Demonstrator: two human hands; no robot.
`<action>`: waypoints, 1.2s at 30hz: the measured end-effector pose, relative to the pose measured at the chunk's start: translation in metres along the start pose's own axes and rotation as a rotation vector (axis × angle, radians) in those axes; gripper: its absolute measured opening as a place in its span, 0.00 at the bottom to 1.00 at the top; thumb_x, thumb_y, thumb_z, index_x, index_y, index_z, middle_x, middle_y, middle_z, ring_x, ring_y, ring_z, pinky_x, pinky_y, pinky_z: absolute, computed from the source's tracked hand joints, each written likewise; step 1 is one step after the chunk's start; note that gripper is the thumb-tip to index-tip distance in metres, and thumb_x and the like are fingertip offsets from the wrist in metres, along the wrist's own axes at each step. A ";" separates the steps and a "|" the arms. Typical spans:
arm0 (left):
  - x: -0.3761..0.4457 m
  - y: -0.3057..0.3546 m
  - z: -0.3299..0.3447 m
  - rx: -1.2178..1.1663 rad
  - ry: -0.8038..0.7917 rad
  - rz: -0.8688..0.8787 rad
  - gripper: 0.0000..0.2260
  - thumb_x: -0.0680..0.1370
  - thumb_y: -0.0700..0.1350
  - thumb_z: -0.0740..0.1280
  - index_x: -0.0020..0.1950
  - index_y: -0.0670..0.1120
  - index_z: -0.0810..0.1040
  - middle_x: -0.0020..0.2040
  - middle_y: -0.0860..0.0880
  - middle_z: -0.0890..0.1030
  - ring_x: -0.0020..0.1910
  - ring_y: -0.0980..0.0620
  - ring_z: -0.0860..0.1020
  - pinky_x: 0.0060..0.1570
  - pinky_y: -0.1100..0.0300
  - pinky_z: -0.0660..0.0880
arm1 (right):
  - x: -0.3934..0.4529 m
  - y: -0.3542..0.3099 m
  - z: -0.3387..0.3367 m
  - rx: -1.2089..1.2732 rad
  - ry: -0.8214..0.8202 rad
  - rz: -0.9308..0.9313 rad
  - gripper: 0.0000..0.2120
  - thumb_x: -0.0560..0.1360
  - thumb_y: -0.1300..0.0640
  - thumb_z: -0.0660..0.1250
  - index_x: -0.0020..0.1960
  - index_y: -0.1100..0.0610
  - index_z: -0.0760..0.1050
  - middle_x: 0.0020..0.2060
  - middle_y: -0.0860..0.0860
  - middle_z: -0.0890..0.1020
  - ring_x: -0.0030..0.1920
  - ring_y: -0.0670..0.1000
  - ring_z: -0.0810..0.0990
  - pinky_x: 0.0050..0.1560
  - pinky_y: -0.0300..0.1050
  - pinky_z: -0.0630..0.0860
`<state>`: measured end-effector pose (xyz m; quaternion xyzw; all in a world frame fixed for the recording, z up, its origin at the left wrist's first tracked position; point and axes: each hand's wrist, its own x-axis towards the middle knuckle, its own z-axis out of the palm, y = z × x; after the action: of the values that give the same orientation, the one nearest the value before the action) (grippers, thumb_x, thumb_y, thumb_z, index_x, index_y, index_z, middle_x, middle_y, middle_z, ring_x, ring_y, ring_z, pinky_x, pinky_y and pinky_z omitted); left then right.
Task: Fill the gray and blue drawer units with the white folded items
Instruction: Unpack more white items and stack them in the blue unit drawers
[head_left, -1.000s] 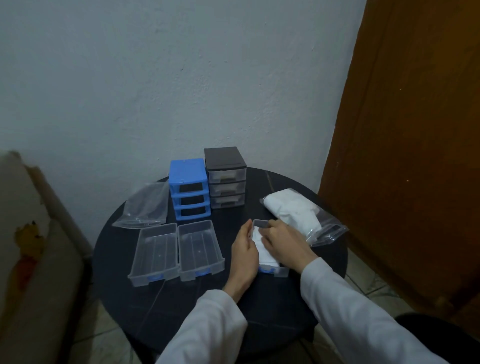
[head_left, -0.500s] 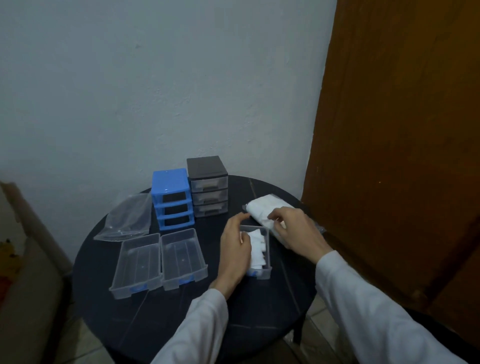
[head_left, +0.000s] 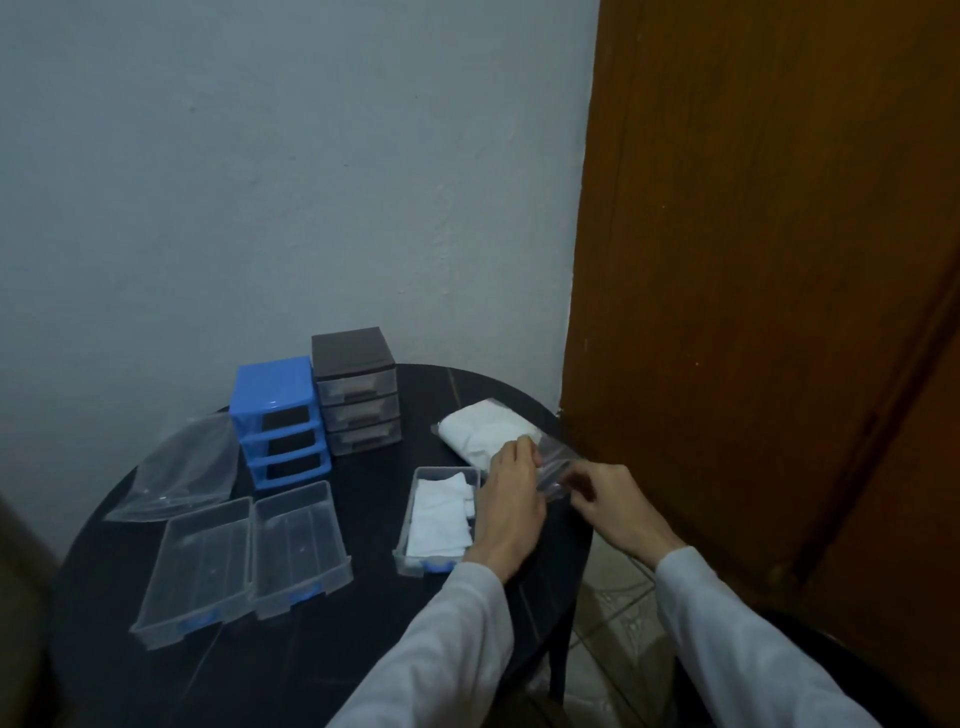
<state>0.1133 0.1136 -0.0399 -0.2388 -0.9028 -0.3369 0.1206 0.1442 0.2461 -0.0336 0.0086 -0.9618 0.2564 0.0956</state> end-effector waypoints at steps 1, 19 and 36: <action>0.001 -0.001 0.001 0.008 0.001 0.011 0.12 0.74 0.35 0.62 0.55 0.44 0.67 0.55 0.44 0.73 0.55 0.47 0.72 0.51 0.56 0.70 | 0.000 0.001 0.003 0.010 -0.009 -0.009 0.13 0.77 0.64 0.62 0.60 0.55 0.75 0.56 0.51 0.79 0.55 0.45 0.77 0.55 0.35 0.73; 0.010 -0.027 -0.001 -0.276 0.015 -0.084 0.16 0.76 0.37 0.64 0.64 0.46 0.76 0.62 0.48 0.77 0.61 0.54 0.73 0.64 0.60 0.69 | 0.021 0.006 0.030 0.237 0.088 -0.012 0.13 0.75 0.52 0.66 0.58 0.54 0.76 0.47 0.48 0.82 0.45 0.42 0.78 0.49 0.35 0.76; 0.011 -0.023 -0.001 -0.291 0.025 -0.108 0.18 0.72 0.33 0.65 0.61 0.45 0.77 0.60 0.47 0.78 0.59 0.52 0.75 0.63 0.58 0.71 | 0.018 0.006 0.030 0.240 0.225 0.090 0.07 0.73 0.58 0.68 0.51 0.56 0.79 0.38 0.47 0.79 0.40 0.46 0.79 0.46 0.43 0.79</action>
<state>0.0924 0.1013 -0.0474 -0.2006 -0.8544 -0.4731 0.0775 0.1208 0.2370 -0.0592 -0.0520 -0.9069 0.3728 0.1892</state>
